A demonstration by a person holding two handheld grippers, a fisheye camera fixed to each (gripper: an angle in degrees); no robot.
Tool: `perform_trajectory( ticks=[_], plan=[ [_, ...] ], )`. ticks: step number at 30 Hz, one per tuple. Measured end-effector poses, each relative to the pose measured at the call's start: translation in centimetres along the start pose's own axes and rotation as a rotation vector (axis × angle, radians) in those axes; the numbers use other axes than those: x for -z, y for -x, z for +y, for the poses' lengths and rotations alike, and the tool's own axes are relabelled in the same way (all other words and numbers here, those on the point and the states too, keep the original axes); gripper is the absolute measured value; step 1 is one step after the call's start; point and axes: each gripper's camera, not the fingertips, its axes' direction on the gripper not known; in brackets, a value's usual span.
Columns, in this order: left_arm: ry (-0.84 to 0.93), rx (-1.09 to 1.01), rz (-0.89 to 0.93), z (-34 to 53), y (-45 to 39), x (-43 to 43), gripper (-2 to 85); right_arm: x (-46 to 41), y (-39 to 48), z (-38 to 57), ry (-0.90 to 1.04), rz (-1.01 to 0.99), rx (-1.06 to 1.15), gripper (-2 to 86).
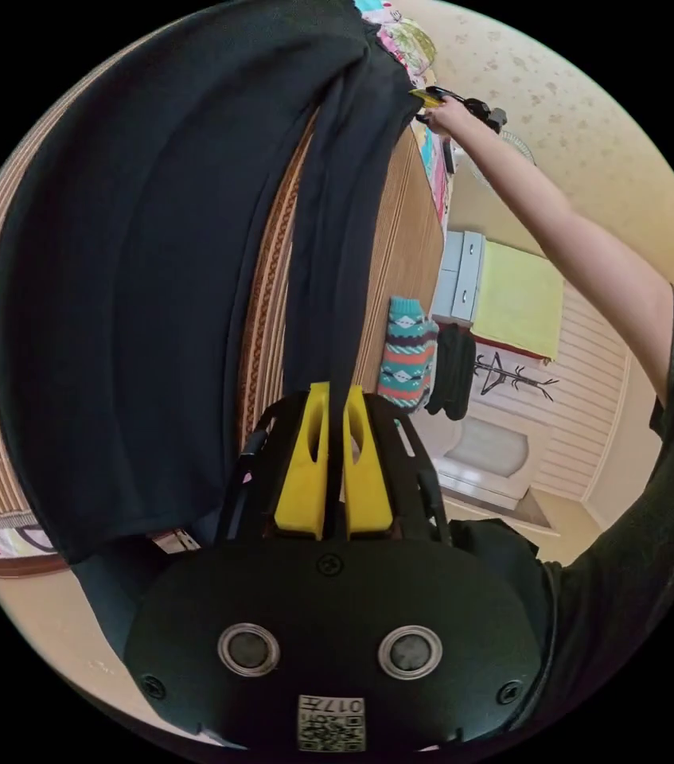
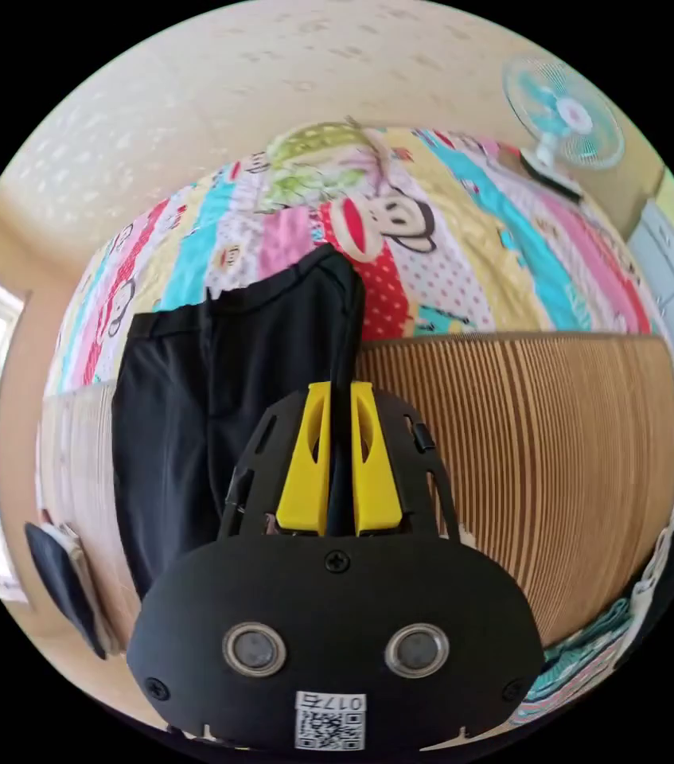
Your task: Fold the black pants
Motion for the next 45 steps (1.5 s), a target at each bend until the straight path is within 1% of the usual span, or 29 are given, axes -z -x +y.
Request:
perform_trajectory(
  ticks=[2,4,5,6,8,9,10,11,12,14,16,17,19,21,22,23,25,27,28,31,33,35,36,38,39,41,43,44,45],
  plan=[
    [-0.02,0.038,-0.009,1.3,1.3,1.9,-0.2,3.3,10.5,2.4,-0.144,0.017,0.224,2.9],
    [-0.046,0.047,-0.098,3.0,1.9,5.0,-0.1,4.5,16.3,3.6,-0.205,-0.053,0.293,2.6],
    [-0.051,0.049,-0.124,3.3,2.0,5.7,0.0,4.3,19.6,4.0,-0.204,-0.12,0.311,2.4],
    [-0.055,0.06,-0.173,3.8,2.4,7.0,0.0,3.9,21.1,4.1,-0.197,-0.144,0.325,2.4],
    [-0.037,0.084,-0.224,4.2,3.3,8.2,0.2,0.7,26.4,4.9,-0.145,-0.164,0.394,2.3],
    [-0.026,0.108,-0.255,4.2,4.0,8.7,0.4,-0.5,27.5,5.1,-0.115,-0.169,0.408,2.4],
    [-0.013,0.123,-0.282,4.1,4.6,9.0,0.5,-3.5,29.1,5.2,-0.011,-0.165,0.427,2.4],
    [-0.006,0.124,-0.293,4.0,4.9,9.1,0.6,-6.3,29.8,5.5,0.087,-0.136,0.395,2.5],
    [0.005,0.119,-0.32,3.8,5.4,9.1,0.6,-7.5,29.7,5.6,0.122,-0.136,0.372,2.6],
    [0.036,0.111,-0.341,3.5,6.0,9.1,0.7,-7.9,28.3,6.1,0.116,-0.249,0.252,2.7],
    [0.073,0.091,-0.298,3.3,6.5,8.8,0.7,-6.8,28.0,6.1,0.098,-0.292,0.214,2.9],
    [0.084,0.079,-0.278,3.3,6.5,8.8,0.7,-5.8,28.4,6.2,0.07,-0.296,0.237,3.0],
    [0.075,-0.009,-0.185,3.6,5.8,9.1,0.7,-4.4,29.3,6.4,0.006,-0.297,0.271,3.4],
    [0.065,-0.064,-0.158,4.0,5.4,9.5,0.8,-4.6,30.2,6.3,-0.009,-0.299,0.287,4.0],
    [0.069,-0.054,-0.191,4.1,5.7,9.8,0.9,-6.1,30.6,5.9,0.044,-0.283,0.29,4.7],
    [0.076,-0.039,-0.216,4.0,6.0,9.9,1.0,-8.3,30.7,5.4,0.161,-0.274,0.288,5.7],
    [0.115,0.038,-0.324,3.7,7.6,10.3,1.9,-9.7,29.7,5.4,0.26,-0.296,0.238,7.0],
    [0.138,0.001,-0.302,3.5,8.3,10.4,2.3,-7.2,28.3,6.8,0.168,-0.36,0.252,7.4],
    [0.15,-0.053,-0.282,3.4,8.3,10.4,2.3,-5.3,27.3,8.5,0.127,-0.379,0.3,7.5],
    [0.203,-0.108,-0.322,3.0,8.2,10.0,2.5,-1.6,22.8,15.0,0.143,-0.287,0.335,8.1],
    [0.224,-0.116,-0.327,2.7,7.9,9.9,2.5,-0.3,19.2,20.4,0.203,-0.236,0.301,8.6],
    [0.252,-0.134,-0.344,2.4,7.7,9.6,2.4,0.4,14.7,28.6,0.354,-0.185,0.189,9.0],
    [0.264,-0.152,-0.358,2.3,7.7,9.4,2.3,0.5,13.8,30.7,0.394,-0.189,0.155,9.1],
    [0.266,-0.167,-0.358,2.2,8.0,9.3,2.2,0.6,11.4,38.6,0.54,-0.208,0.038,9.2],
    [0.268,-0.162,-0.343,2.1,8.2,9.3,2.1,0.7,11.0,40.3,0.568,-0.214,-0.001,9.2],
    [0.282,-0.168,-0.315,1.9,8.4,9.5,1.7,0.9,10.1,45.2,0.653,-0.309,-0.122,7.3],
    [0.309,-0.25,-0.253,2.3,7.9,9.7,1.2,1.5,9.7,46.9,0.678,-0.337,-0.162,5.5],
    [0.316,-0.292,-0.227,2.6,7.5,9.9,1.1,2.5,9.4,47.1,0.654,-0.374,-0.159,4.7],
    [0.306,-0.385,-0.195,3.4,6.5,10.6,1.1,2.8,9.3,47.2,0.65,-0.384,-0.151,4.6]
  ],
)
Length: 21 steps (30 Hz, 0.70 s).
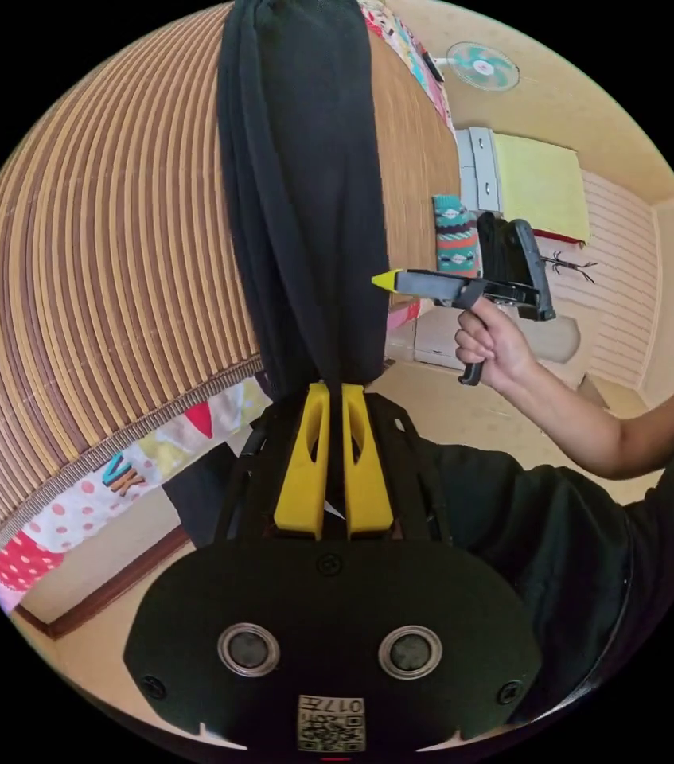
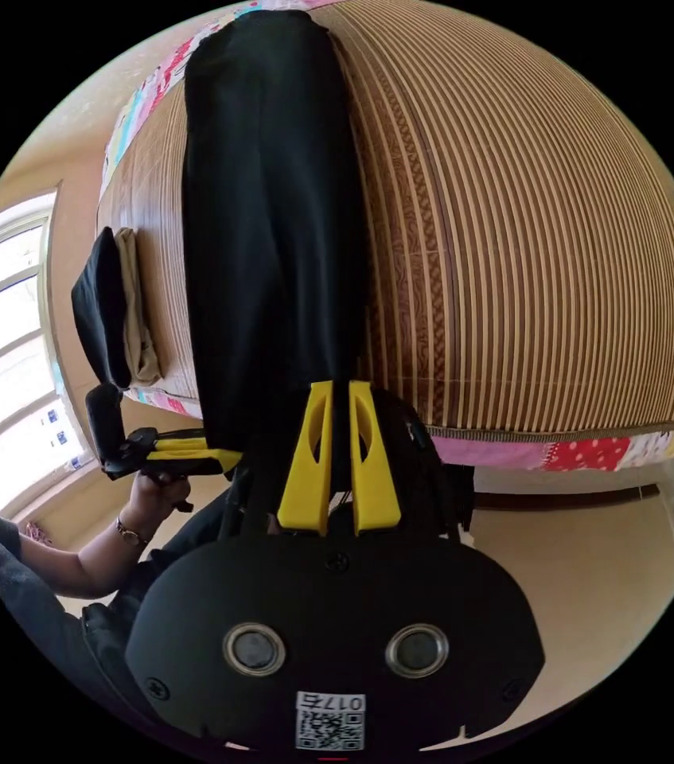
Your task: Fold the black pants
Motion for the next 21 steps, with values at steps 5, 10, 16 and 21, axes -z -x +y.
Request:
perform_trajectory(
  ticks=[5,10,16,21],
  plan=[
    [0.117,0.114,-0.183,2.4,1.4,-1.5,3.2,-2.1,-2.0,-0.2,0.149,0.057,0.149,4.7],
    [0.02,0.183,-0.154,2.1,3.6,2.4,7.3,3.0,-5.6,-1.7,-0.028,-0.12,0.098,6.9],
    [-0.292,0.195,0.042,-3.7,8.9,10.3,15.2,5.7,-12.7,-7.6,-0.129,-0.415,0.068,12.4],
    [-0.364,0.209,0.036,-11.8,12.9,12.5,16.0,5.4,-15.4,-14.6,-0.159,-0.615,0.073,13.4]
  ],
)
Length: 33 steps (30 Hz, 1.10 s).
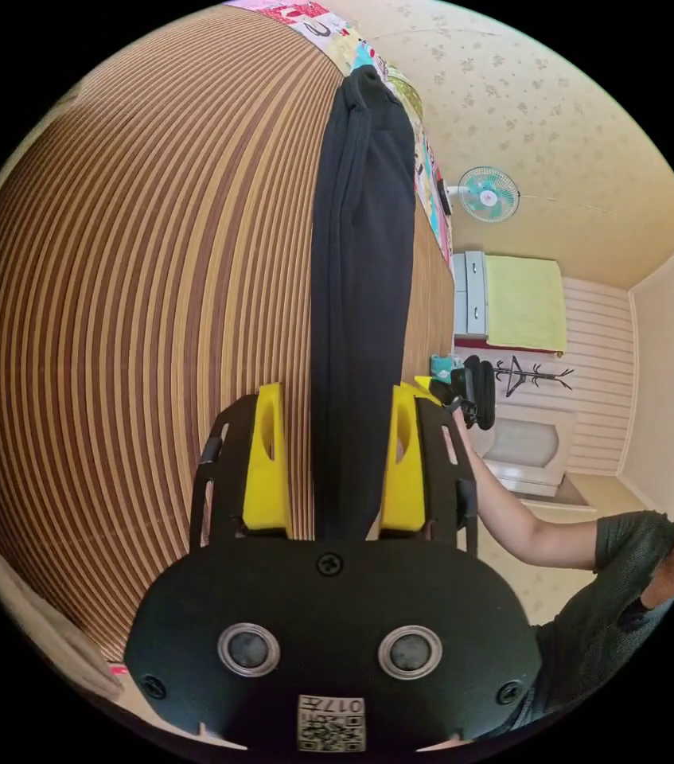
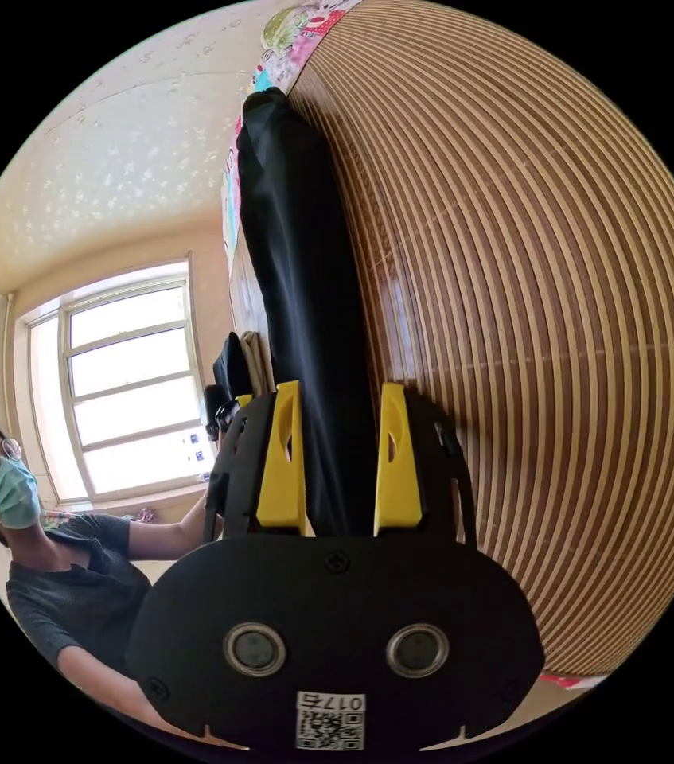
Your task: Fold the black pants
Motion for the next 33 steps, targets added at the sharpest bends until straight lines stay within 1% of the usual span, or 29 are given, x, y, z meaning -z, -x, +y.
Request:
perform_trajectory(
  ticks=[2,3,4,6,7,8,9,10,11,13,15,16,19,22,24,26,28,31,33],
  plan=[
    [0.006,-0.002,0.015,-2.7,0.2,-1.0,14.0,-1.2,-0.5,-2.9,0.018,-0.066,0.009,12.4],
    [0.012,-0.012,-0.023,-4.1,-0.1,-1.8,11.6,-1.6,-0.5,-3.5,0.025,-0.065,0.008,11.9],
    [0.036,-0.009,-0.103,-5.1,-0.4,-2.6,9.0,-2.3,-0.4,-4.4,0.046,-0.032,0.004,10.5],
    [0.07,0.013,-0.182,-5.7,-0.6,-3.2,5.7,-3.0,0.2,-4.9,0.081,0.042,0.011,8.0],
    [0.082,0.016,-0.147,-5.7,-0.5,-3.0,5.2,-2.8,0.7,-4.6,0.08,0.069,0.027,6.5],
    [0.078,0.008,-0.099,-5.4,-0.4,-2.7,5.1,-2.2,1.2,-3.8,0.069,0.05,0.051,5.3],
    [0.047,0.0,0.025,-4.6,-0.1,-1.8,5.0,-1.8,1.4,-3.3,0.061,0.021,0.064,4.7],
    [0.009,-0.016,0.132,-3.3,0.0,-0.6,4.9,-0.6,2.0,-2.0,0.043,-0.06,0.09,4.0],
    [-0.01,-0.034,0.178,-2.6,-0.2,0.1,4.9,0.8,2.9,-0.3,0.021,-0.142,0.128,3.3],
    [-0.067,-0.14,0.32,0.7,-2.0,3.5,4.8,3.1,4.9,2.5,-0.002,-0.239,0.186,2.5],
    [-0.073,-0.212,0.421,3.3,-4.2,5.6,4.7,5.1,7.5,5.7,-0.004,-0.306,0.255,1.9],
    [-0.067,-0.261,0.448,5.0,-6.3,7.0,4.7,6.2,9.5,7.8,0.004,-0.325,0.299,1.5],
    [-0.065,-0.356,0.437,8.8,-12.0,10.7,4.7,8.9,14.9,12.9,-0.004,-0.327,0.401,1.1],
    [-0.07,-0.462,0.461,11.3,-18.0,14.5,4.7,11.6,19.9,17.0,-0.031,-0.391,0.505,0.9],
    [-0.079,-0.548,0.49,12.1,-21.6,16.8,4.7,13.2,23.0,19.0,-0.048,-0.426,0.59,0.9],
    [-0.091,-0.63,0.532,12.3,-25.2,19.0,4.8,15.4,27.6,20.9,-0.081,-0.472,0.721,1.0],
    [-0.116,-0.746,0.577,12.1,-29.6,21.7,4.8,17.0,31.2,21.8,-0.108,-0.484,0.819,1.0],
    [-0.144,-0.818,0.587,11.0,-34.0,24.2,4.9,19.2,36.5,22.0,-0.151,-0.428,0.9,0.8],
    [-0.169,-0.768,0.574,9.5,-35.1,24.9,4.9,19.8,38.7,21.1,-0.17,-0.366,0.881,0.8]
  ],
)
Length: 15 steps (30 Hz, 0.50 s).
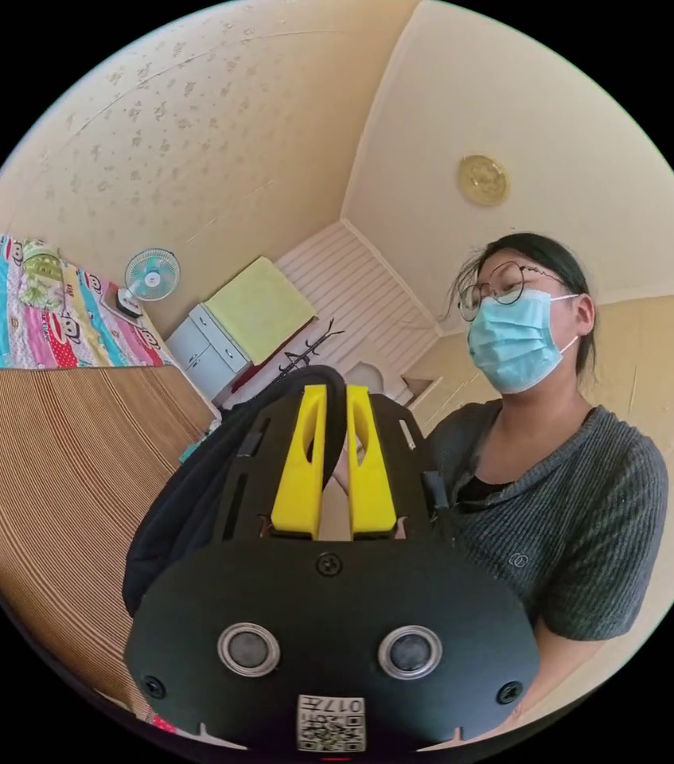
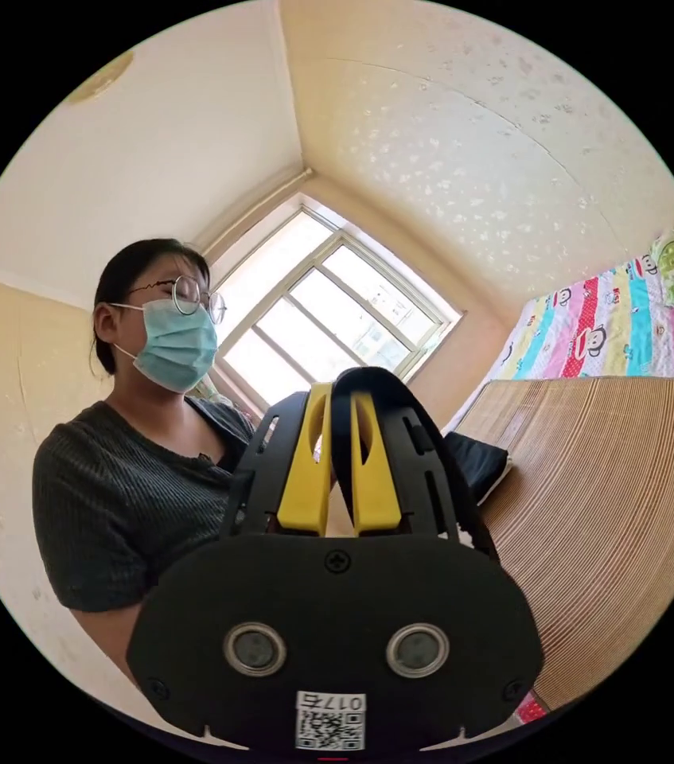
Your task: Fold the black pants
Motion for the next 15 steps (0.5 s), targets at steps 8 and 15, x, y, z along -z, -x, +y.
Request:
perform_trajectory(
  ticks=[8,15],
  plan=[
    [0.152,0.266,-0.639,-4.1,13.8,-1.4,4.9,-5.4,-17.9,-5.3,0.212,0.453,-0.409,0.6],
    [0.349,0.397,-0.815,3.4,22.2,-1.6,1.5,-10.1,-25.8,1.7,0.402,0.641,-0.498,1.0]
  ],
)
